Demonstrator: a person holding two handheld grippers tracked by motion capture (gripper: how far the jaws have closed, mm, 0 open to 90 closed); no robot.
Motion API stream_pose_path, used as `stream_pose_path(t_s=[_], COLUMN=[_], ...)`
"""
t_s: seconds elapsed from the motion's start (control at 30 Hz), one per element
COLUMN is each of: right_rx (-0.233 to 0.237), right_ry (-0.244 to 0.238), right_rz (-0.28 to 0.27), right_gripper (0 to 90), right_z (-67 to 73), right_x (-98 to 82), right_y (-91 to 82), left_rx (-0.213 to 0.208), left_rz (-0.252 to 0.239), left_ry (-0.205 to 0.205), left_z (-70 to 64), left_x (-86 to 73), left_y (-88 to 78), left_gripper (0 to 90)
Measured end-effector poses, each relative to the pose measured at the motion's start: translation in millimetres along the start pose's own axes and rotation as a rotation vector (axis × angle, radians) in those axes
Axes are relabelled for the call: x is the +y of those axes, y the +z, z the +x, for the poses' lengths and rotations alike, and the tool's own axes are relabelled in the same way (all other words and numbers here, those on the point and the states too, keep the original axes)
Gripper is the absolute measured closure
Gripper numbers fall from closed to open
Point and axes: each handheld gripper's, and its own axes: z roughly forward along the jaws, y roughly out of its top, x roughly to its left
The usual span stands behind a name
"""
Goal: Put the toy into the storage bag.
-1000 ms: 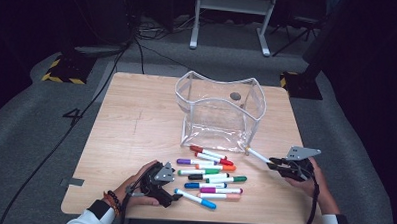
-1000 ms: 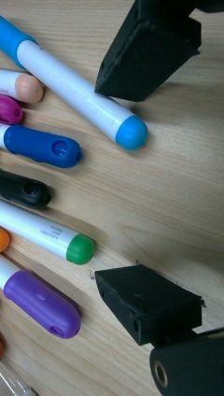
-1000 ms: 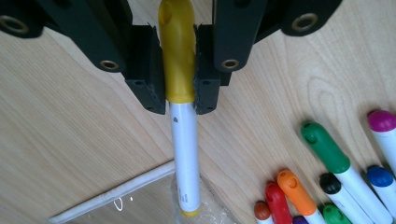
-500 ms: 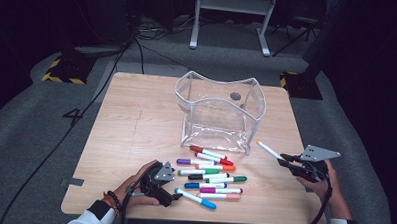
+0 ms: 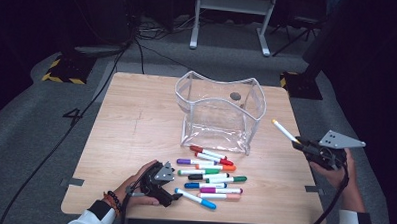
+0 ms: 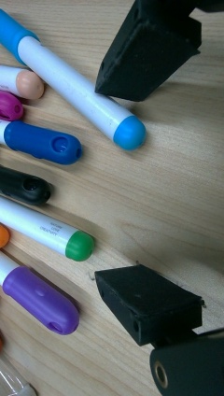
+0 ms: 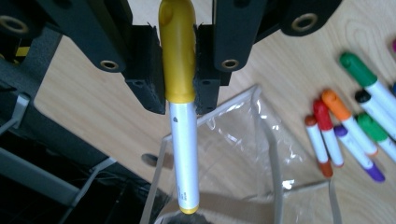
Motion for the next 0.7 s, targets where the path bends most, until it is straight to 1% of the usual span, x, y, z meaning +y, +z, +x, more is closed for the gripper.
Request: stream_pose_path(t_s=[0.2,0.37,0.53,0.6,0.7], right_rx=[-0.025,-0.019,-0.002,0.004,0.025], right_ry=[0.010,0.000,-0.027,-0.047,-0.066], right_rz=[-0.059,-0.101,-0.131,-0.132,-0.136], right_gripper=[74.3,74.3,74.3,74.3,74.3], right_z=[-12.6,-16.7,-17.8,-16.4,-12.9], right_x=[24.5,49.8,81.5,92.3,109.0], right_y=[-8.3,-7.4,-1.1,3.0,11.5], left_rx=[0.000,0.000,0.000,0.000,0.000], left_rz=[0.000,0.001,-0.001,0.000,0.000], left_ry=[0.000,0.001,-0.002,0.000,0.000], left_z=[0.0,0.1,-0.2,0.0,0.0], left_x=[0.0,0.0,0.0,0.0,0.0], left_y=[0.0,-0.1,0.1,0.0,0.0], left_gripper=[10.9,10.9,10.9,10.9,10.9])
